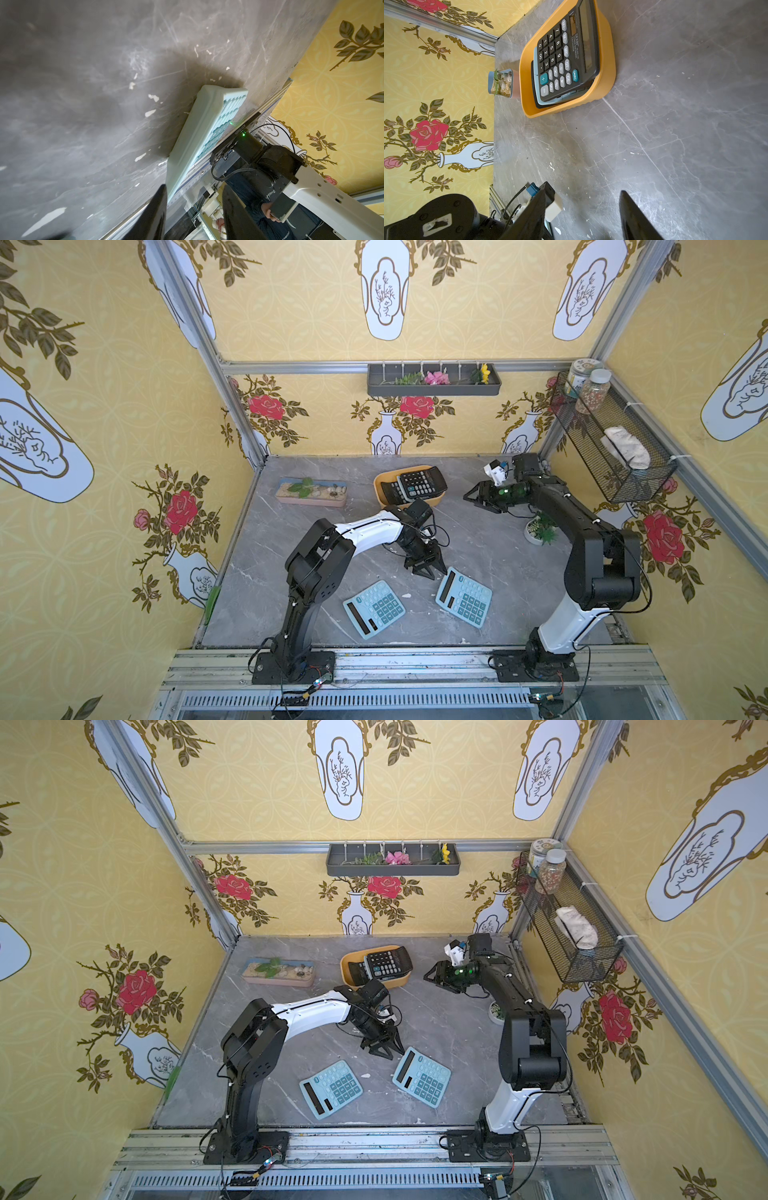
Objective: Put the calculator in the storage box
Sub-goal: Pick up the calculator at the center of the board.
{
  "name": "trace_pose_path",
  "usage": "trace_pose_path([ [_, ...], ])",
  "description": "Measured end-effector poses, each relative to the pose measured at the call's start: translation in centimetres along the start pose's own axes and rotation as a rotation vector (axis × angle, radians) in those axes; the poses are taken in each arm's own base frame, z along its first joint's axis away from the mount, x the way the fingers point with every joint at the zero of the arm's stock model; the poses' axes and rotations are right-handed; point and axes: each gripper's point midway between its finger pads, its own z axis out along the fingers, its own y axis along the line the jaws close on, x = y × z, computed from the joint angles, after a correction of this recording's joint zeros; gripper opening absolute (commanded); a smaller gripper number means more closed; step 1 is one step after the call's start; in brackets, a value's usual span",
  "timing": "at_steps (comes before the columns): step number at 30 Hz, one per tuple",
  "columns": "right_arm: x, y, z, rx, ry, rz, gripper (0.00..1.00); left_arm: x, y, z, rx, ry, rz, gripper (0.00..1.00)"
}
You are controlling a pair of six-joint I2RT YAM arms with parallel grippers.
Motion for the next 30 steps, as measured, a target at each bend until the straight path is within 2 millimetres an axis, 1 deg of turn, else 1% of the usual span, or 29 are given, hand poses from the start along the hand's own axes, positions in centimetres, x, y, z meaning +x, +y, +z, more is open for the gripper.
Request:
trace_pose_path([
  [4, 0.4, -0.2, 0.0, 0.001, 0.006, 0.006, 0.58, 0.4, -0.3, 0.9, 0.001, 0.026, 0.013, 0.45],
  [9, 0.7, -0.3, 0.0, 0.002, 0.008, 0.009, 0.57, 0.3, -0.5, 1.2, 0.005, 0.038, 0.022, 0.44],
  [19, 1.0, -0.4, 0.1, 0.004, 0.013, 0.013, 0.56, 0.8, 0.2, 2.3, -0.017, 0.065, 0.017, 0.39],
  [26, 1.0, -0.4, 0.1, 0.0, 0.014, 0.012, 0.55, 0.7, 0.6, 2.7, -0.03, 0.062, 0.012, 0.32],
  [30, 1.0, -0.4, 0.1, 0.0, 0.014, 0.009, 0.55, 0.6, 0.8, 2.9, -0.041, 0.053, 0.009, 0.26],
])
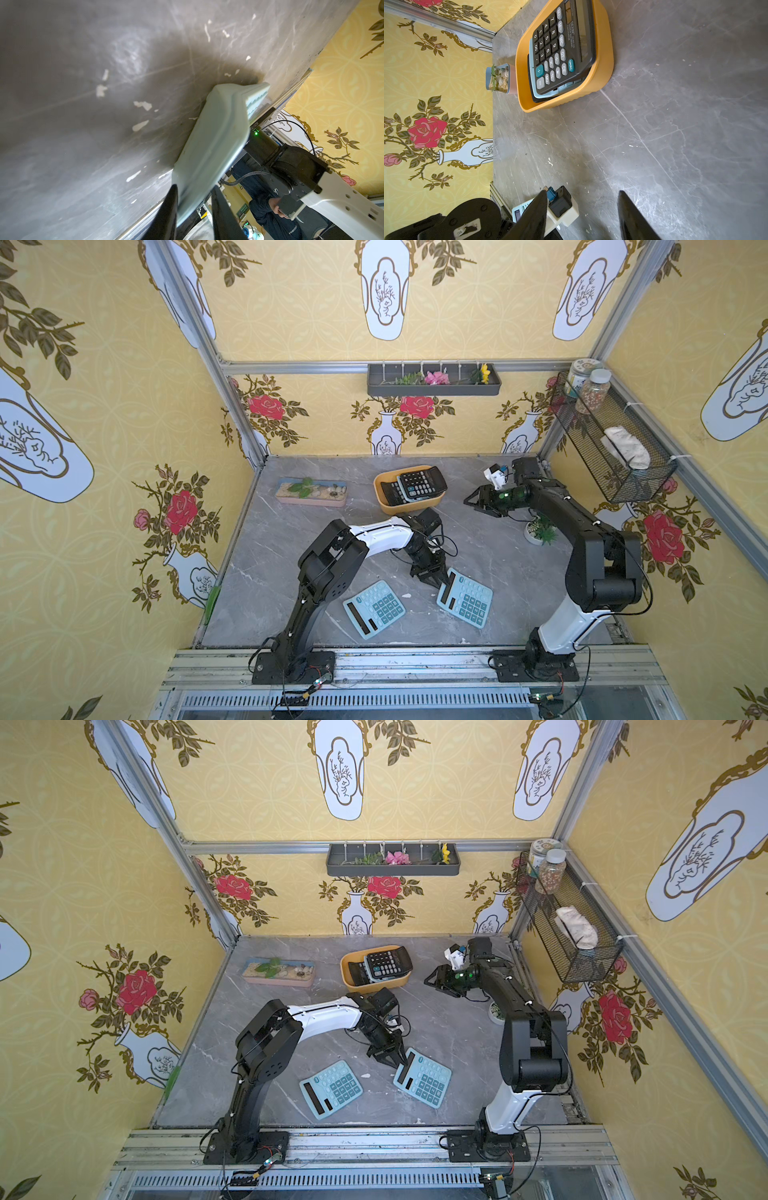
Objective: Put the calculator in the storage box
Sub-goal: Pick up the calculator at the center of the board.
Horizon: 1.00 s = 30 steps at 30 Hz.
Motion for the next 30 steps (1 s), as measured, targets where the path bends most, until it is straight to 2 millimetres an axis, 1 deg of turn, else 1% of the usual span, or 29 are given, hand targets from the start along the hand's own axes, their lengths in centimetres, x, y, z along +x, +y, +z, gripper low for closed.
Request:
trace_pose_path([
  [2, 0.0, 0.0, 0.0, 0.0, 0.0, -0.002, 0.55, -0.1, 0.1, 0.0, -0.006, -0.005, -0.001, 0.23],
  [5, 0.0, 0.0, 0.0, 0.0, 0.0, -0.004, 0.54, -0.1, 0.3, 0.1, -0.008, -0.006, -0.004, 0.16],
  [11, 0.1, 0.0, 0.1, -0.007, 0.005, -0.004, 0.54, -0.3, 0.1, -0.2, -0.013, -0.034, 0.003, 0.08],
  [14, 0.2, -0.1, 0.3, -0.009, 0.008, -0.002, 0.54, -0.3, -0.1, -0.9, -0.024, -0.057, -0.001, 0.06],
  [16, 0.1, -0.1, 0.4, -0.011, 0.006, -0.005, 0.54, -0.1, -0.4, -1.9, -0.03, -0.082, 0.002, 0.05],
  [17, 0.0, 0.0, 0.4, -0.013, 0.002, -0.008, 0.54, 0.1, -0.6, -2.7, -0.032, -0.098, 0.002, 0.04],
  [19, -0.2, 0.1, 0.4, -0.016, -0.001, -0.005, 0.54, 0.2, -0.7, -5.1, -0.037, -0.145, -0.008, 0.04],
  [22, -0.5, 0.3, 0.3, -0.02, -0.005, -0.009, 0.54, 0.4, -0.7, -10.5, -0.024, -0.247, -0.02, 0.04],
  [23, -0.6, 0.4, 0.3, -0.023, -0.008, -0.013, 0.54, 0.5, -0.4, -12.8, -0.015, -0.29, -0.03, 0.04],
  [25, -0.9, 0.7, 0.3, -0.028, -0.01, -0.017, 0.54, 0.5, 0.6, -17.1, -0.014, -0.375, -0.06, 0.04],
  [27, -1.0, 0.9, 0.4, -0.034, -0.01, -0.024, 0.53, 0.5, 2.1, -21.2, -0.025, -0.461, -0.099, 0.04],
  [30, -1.1, 1.3, 0.6, -0.04, -0.004, -0.031, 0.54, 0.4, 4.3, -25.4, -0.052, -0.535, -0.15, 0.04],
])
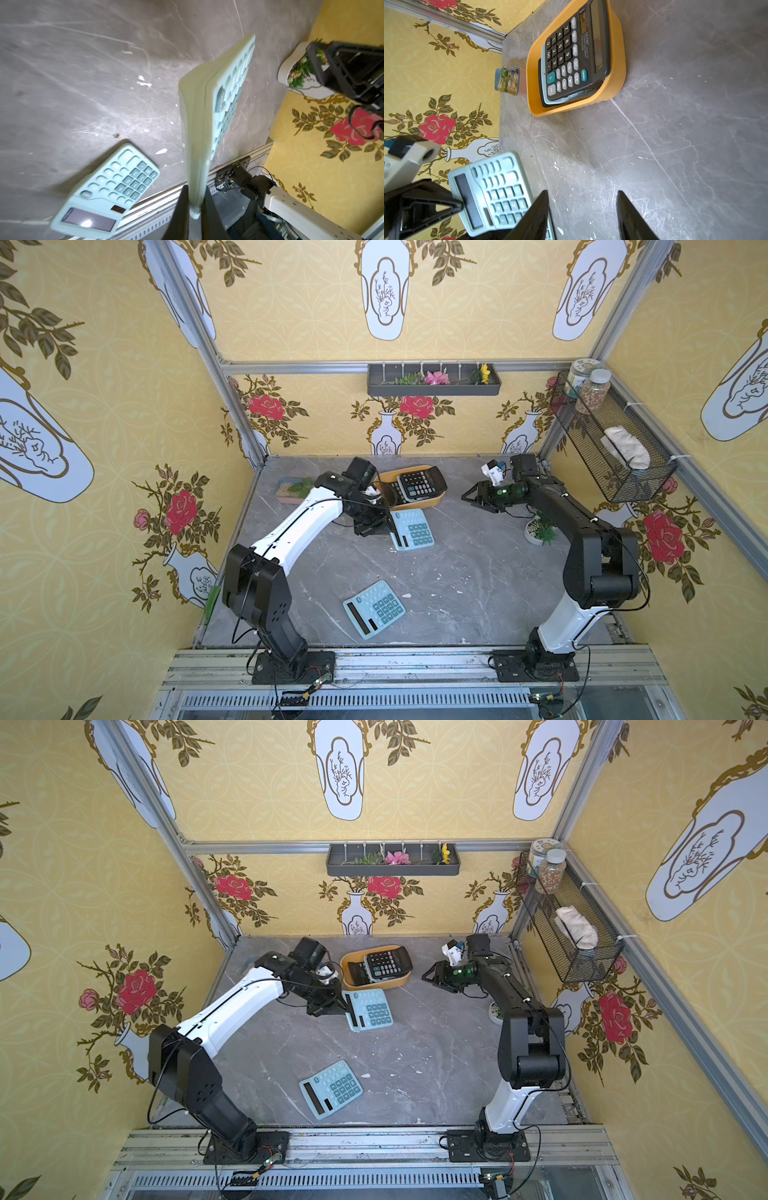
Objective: Put the calculator in the storage box
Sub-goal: Pick up the calculator at the center of the board, then place the calculator in the storage box.
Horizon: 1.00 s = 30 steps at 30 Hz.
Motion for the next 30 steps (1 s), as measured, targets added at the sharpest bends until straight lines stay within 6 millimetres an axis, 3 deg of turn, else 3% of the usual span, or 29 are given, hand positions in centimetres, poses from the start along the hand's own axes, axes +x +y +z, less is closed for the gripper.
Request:
trace_pose_path([
  [5, 0.3, 0.5, 0.5, -0.008, 0.015, -0.008, 0.54, -3.8, 3.6, -2.1, -0.073, -0.061, -0.089, 0.04],
  [17, 0.5, 0.7, 0.8, -0.012, 0.025, -0.012, 0.54, -11.8, 4.2, -4.0, -0.099, -0.153, -0.115, 0.03],
  [21, 0.5, 0.7, 0.8, -0.012, 0.025, -0.012, 0.54, -13.3, 4.5, -3.8, -0.103, -0.163, -0.12, 0.03],
  [30, 0.7, 0.4, 1.1, -0.01, 0.036, -0.006, 0.54, -14.7, 4.4, -3.0, -0.105, -0.158, -0.117, 0.03],
])
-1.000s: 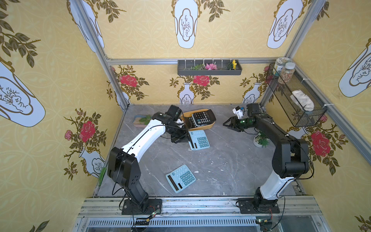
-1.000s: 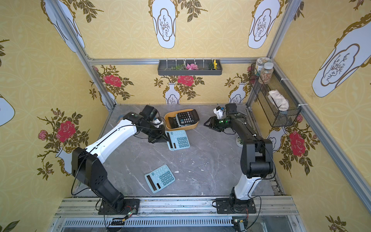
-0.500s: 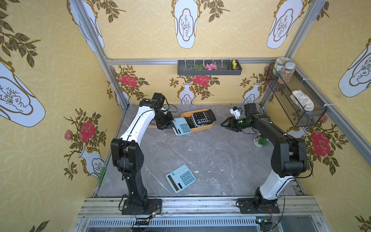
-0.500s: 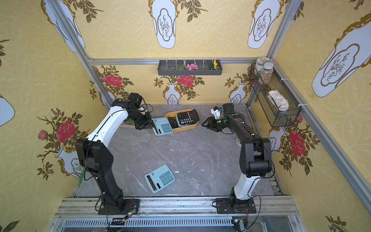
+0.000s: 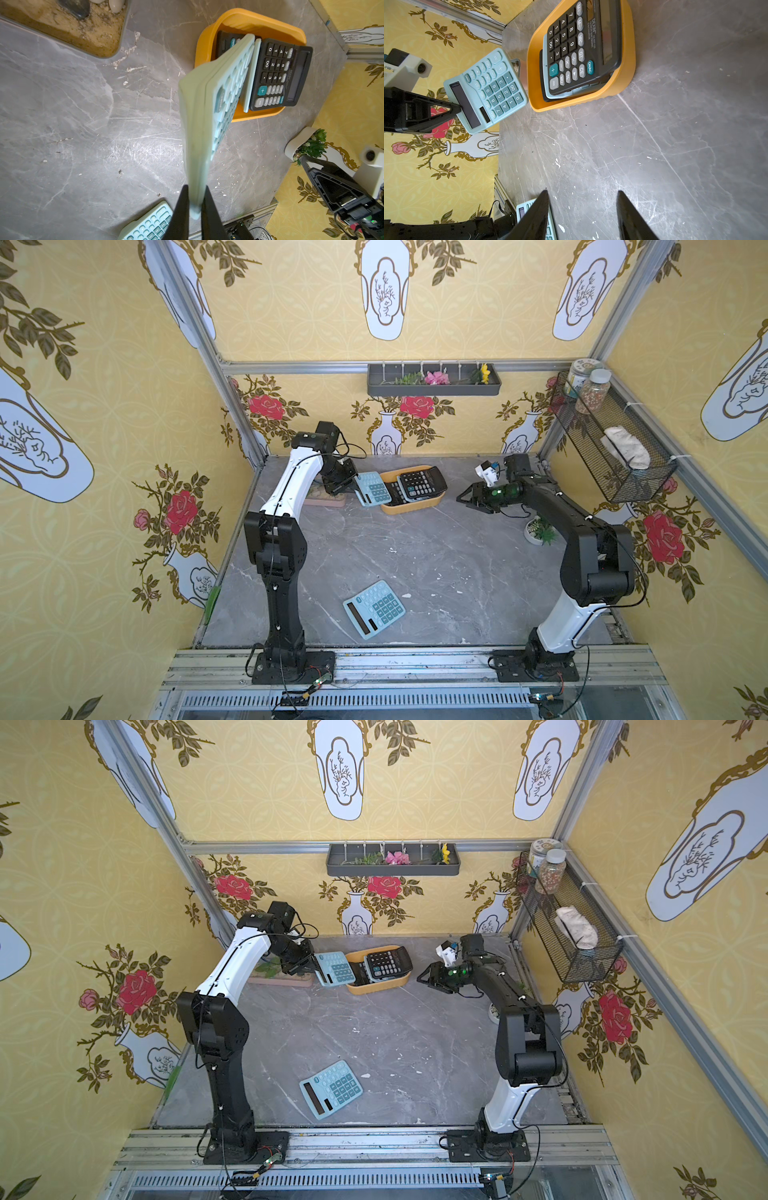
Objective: Put the calculator in the storage box
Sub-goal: Place the calculator in the storage box.
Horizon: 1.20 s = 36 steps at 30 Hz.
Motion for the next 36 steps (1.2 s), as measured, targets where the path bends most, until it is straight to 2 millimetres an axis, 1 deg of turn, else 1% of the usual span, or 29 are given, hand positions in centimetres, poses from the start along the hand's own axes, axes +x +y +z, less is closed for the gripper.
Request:
trace_pose_path([
  [5, -0.2, 0.1, 0.3, -0.002, 0.002, -0.004, 0.54, -0.5, -0.4, 0.6, 0.003, 0.0, 0.005, 0.04],
  [11, -0.1, 0.0, 0.5, -0.002, 0.01, -0.009, 0.54, -0.5, -0.9, 1.8, -0.005, 0.021, 0.014, 0.04],
  [16, 0.0, -0.2, 0.6, -0.001, 0.013, -0.016, 0.54, -0.8, -1.3, 2.3, -0.004, 0.023, 0.021, 0.04],
  [23, 0.0, -0.3, 0.8, 0.002, 0.026, -0.011, 0.54, -1.0, -1.1, 3.6, -0.015, 0.043, 0.005, 0.05],
  [36, 0.2, -0.6, 1.1, 0.003, 0.033, -0.012, 0.54, -1.3, -1.5, 4.9, 0.0, 0.065, -0.005, 0.05],
])
